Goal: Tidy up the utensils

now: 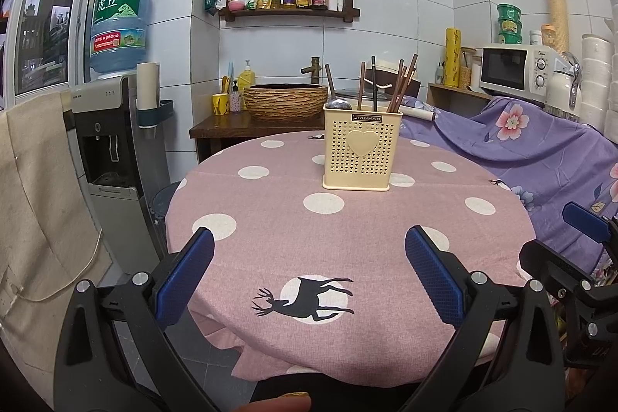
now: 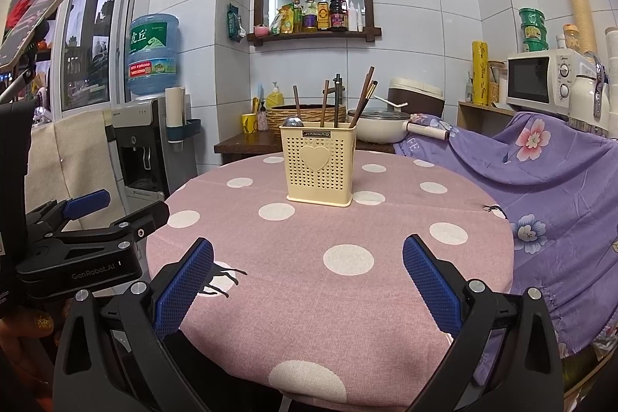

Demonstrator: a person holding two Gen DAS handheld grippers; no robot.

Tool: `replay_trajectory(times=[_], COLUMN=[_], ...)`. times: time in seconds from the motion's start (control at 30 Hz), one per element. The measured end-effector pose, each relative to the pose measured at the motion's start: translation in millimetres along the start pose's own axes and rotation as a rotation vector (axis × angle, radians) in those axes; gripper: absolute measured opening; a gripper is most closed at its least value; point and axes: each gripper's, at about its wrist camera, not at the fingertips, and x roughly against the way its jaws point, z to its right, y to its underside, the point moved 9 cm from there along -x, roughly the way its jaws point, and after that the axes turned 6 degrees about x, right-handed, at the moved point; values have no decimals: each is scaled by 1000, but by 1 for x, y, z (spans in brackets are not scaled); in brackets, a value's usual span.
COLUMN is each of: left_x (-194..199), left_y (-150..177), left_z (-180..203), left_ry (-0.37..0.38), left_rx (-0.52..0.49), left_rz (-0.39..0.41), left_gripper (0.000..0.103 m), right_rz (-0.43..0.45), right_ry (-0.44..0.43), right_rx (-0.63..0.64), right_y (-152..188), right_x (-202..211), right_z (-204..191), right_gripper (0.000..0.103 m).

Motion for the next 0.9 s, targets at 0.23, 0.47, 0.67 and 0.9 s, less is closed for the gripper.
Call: replay_trajectory(times=[0.23, 0.47, 0.67, 0.9], left_x=[2, 2, 2, 2], left_y=[-2, -2, -2, -2], left_z=[1, 1, 1, 1], left_ry=[1, 1, 1, 2], left_rx=[2, 2, 2, 1], left_rz=[8, 7, 6, 6], left_gripper=[97, 97, 97, 97], right_rz=[0, 0, 0, 0], right_ry=[0, 0, 0, 0], right_rx=[0, 0, 0, 0], right_y=[0, 0, 0, 0], right_x=[0, 0, 0, 0], right_z=[0, -1, -1, -2], right_gripper=[97, 97, 97, 97])
